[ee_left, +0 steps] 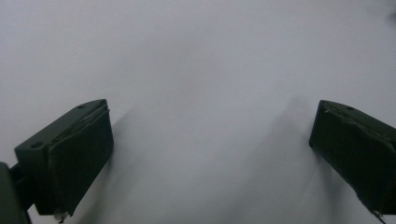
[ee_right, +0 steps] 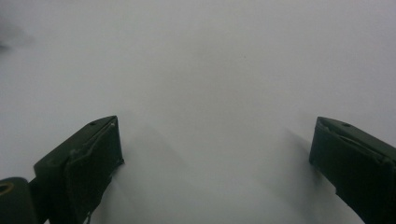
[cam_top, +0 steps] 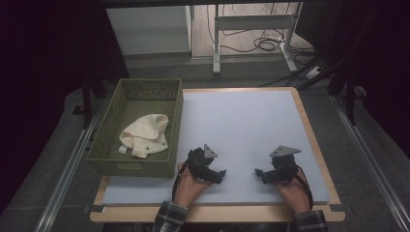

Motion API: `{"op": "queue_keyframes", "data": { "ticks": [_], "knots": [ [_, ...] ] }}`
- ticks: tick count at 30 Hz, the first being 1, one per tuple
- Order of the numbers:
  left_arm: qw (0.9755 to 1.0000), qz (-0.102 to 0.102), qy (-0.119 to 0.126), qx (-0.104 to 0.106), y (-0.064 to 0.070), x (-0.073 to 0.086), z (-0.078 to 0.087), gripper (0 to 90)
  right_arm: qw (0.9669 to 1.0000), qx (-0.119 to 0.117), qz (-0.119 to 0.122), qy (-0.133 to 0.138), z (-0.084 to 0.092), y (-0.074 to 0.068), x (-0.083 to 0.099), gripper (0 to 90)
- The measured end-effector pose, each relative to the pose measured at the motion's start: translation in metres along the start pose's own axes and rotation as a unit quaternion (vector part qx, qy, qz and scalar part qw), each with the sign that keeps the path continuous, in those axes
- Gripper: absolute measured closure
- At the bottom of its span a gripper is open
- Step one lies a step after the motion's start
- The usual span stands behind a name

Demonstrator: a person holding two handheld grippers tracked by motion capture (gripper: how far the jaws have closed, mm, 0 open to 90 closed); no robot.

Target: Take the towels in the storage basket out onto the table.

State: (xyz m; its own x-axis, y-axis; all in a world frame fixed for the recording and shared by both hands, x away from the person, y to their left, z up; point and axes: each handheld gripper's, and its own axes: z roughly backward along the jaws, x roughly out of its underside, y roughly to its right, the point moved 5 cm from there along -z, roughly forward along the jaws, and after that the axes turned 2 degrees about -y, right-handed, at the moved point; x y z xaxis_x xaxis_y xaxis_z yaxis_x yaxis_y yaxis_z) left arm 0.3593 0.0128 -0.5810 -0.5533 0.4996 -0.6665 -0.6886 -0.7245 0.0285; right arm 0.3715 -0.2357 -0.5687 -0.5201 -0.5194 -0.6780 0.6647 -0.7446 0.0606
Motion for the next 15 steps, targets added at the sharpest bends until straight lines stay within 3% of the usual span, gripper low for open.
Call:
{"op": "queue_keyframes", "data": {
  "ticks": [15],
  "knots": [
    [1.0000,0.006,-0.004,0.005,-0.0005,-0.0006,-0.0006,0.0,1.0000,0.000,0.000,0.000,0.0001,-0.0001,0.0000,2.5]
  ]
}}
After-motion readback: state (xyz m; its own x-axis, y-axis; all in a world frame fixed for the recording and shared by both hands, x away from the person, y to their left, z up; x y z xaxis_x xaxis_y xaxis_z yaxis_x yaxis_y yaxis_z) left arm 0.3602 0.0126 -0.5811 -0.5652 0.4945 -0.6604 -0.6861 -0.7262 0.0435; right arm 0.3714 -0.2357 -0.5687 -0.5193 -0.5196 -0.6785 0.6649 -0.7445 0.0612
